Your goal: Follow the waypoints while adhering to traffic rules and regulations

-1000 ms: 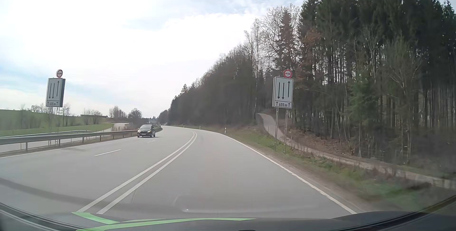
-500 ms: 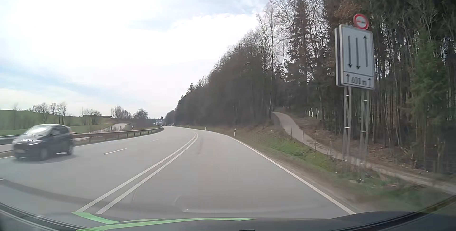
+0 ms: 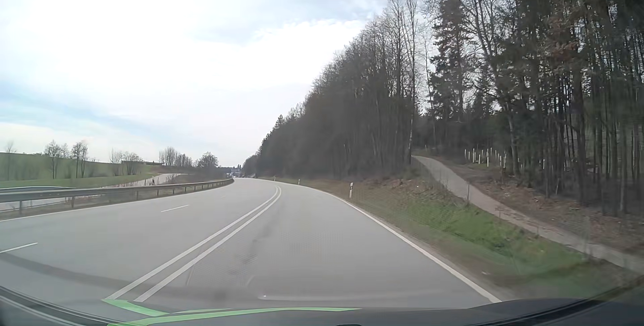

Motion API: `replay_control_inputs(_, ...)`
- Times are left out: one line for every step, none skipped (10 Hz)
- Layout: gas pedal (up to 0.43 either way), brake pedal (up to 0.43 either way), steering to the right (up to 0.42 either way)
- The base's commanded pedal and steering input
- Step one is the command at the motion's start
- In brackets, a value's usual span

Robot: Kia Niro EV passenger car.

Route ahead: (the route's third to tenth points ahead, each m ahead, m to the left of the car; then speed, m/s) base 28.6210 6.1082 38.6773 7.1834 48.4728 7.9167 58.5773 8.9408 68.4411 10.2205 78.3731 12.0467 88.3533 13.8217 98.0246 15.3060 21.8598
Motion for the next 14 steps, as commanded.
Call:
replay_control_inputs(0.157,0.000,-0.014)
replay_control_inputs(0.157,0.000,-0.013)
replay_control_inputs(0.157,0.000,-0.013)
replay_control_inputs(0.157,0.000,-0.013)
replay_control_inputs(0.157,0.000,-0.013)
replay_control_inputs(0.157,0.000,-0.013)
replay_control_inputs(0.157,0.000,-0.013)
replay_control_inputs(0.157,0.000,-0.012)
replay_control_inputs(0.157,0.000,-0.012)
replay_control_inputs(0.157,0.000,-0.012)
replay_control_inputs(0.157,0.000,-0.012)
replay_control_inputs(0.157,0.000,-0.012)
replay_control_inputs(0.157,0.000,-0.012)
replay_control_inputs(0.157,0.000,-0.012)
